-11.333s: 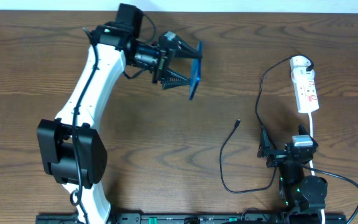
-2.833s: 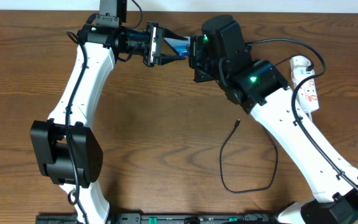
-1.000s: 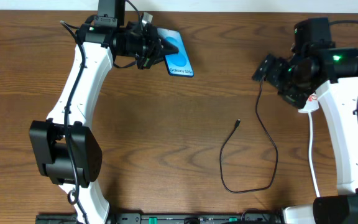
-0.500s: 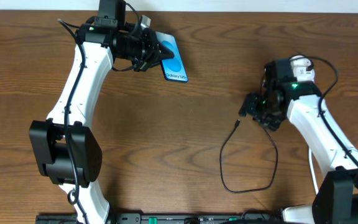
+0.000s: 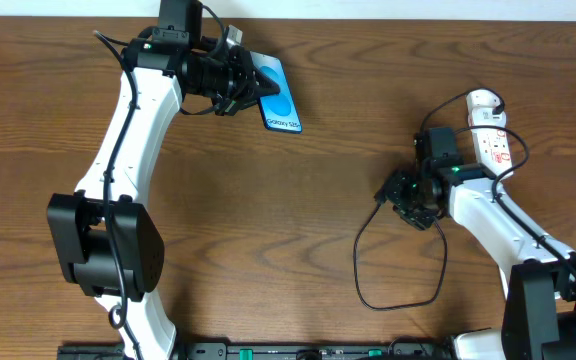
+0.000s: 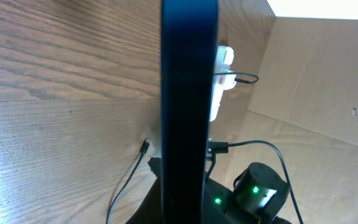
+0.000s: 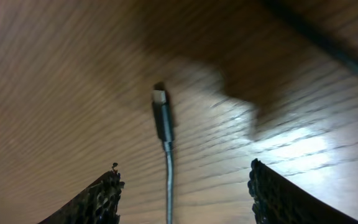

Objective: Plug charger to phone and switch on socket
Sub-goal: 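Grasp the USB-C plug end of the black cable with the right gripper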

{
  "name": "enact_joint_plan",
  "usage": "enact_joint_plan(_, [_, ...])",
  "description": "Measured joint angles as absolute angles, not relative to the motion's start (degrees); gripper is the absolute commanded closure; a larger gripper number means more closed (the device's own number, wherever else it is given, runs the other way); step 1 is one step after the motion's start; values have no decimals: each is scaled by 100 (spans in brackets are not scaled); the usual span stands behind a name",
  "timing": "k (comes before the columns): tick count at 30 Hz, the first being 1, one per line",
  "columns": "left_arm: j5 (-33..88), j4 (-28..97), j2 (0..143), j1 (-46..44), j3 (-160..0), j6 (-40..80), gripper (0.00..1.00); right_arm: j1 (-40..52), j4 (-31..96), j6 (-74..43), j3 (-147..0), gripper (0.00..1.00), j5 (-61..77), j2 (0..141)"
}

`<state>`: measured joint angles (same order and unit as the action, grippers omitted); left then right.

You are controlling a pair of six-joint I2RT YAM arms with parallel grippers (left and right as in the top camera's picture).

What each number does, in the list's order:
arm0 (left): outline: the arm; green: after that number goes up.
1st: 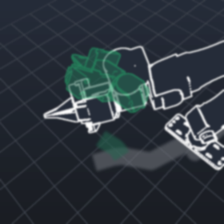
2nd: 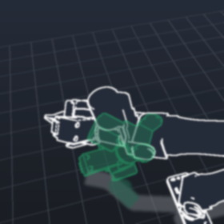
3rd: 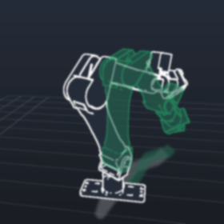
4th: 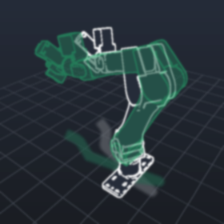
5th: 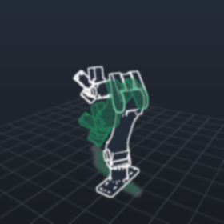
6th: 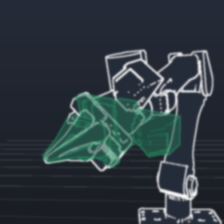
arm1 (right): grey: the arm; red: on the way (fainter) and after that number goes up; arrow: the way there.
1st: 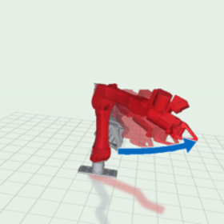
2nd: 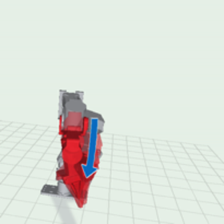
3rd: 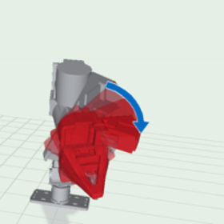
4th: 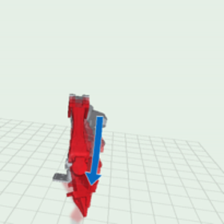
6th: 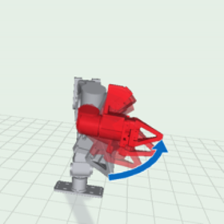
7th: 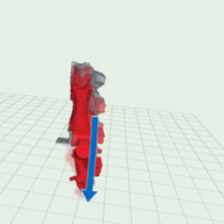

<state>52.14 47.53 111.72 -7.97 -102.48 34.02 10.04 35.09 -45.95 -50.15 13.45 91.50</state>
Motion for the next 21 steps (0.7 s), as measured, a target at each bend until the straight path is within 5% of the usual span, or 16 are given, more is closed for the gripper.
enact_joint_plan(21, [5214, 4759, 11172, -797, -10248, 3402, 93, 1441, 3035, -5345, -5006, 44, 854, 9456])
